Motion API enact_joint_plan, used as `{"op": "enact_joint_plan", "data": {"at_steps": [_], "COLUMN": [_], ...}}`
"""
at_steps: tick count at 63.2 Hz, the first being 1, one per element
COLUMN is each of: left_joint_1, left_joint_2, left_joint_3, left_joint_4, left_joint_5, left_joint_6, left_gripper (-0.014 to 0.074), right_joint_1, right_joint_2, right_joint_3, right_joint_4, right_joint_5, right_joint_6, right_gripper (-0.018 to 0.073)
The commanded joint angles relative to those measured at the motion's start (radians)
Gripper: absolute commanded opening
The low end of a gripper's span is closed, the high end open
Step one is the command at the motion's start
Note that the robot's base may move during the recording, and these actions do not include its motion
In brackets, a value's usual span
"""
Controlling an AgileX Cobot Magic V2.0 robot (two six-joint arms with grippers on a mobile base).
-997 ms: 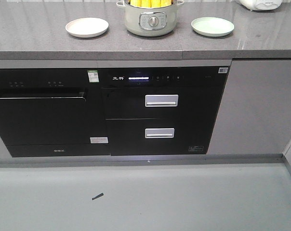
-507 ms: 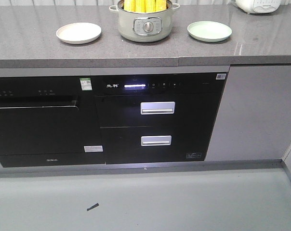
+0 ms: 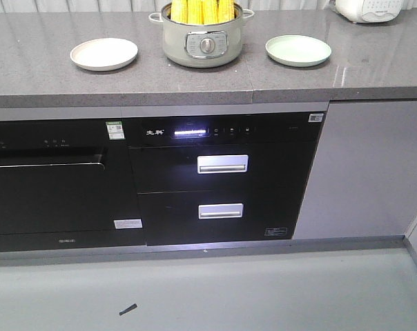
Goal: Distribute corn equally
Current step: 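Drive closer and center the base on the corn pot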
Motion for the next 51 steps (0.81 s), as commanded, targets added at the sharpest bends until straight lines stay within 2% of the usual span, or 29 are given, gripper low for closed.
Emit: {"op": "enact_joint_plan", "data": {"at_steps": [1, 51], "left_joint_1": [0.000, 0.000], "left_joint_2": [-0.013, -0.013], "left_joint_3": [-0.022, -0.022], "left_joint_4": [-0.002, -0.002], "left_joint_5": [-0.071, -0.071], "left_joint_6": [-0.006, -0.006], "left_gripper": [-0.0006, -0.0006], "right_joint_1": [-0.004, -0.004], "right_joint_2": [-0.008, -0.008], "right_joint_3": [0.018, 0.018], "right_joint_4": [-0.005, -0.005], "right_joint_5": [-0.075, -0.075], "right_joint_6": [-0.003, -0.003], "right_gripper": [-0.0006, -0.0006]}}
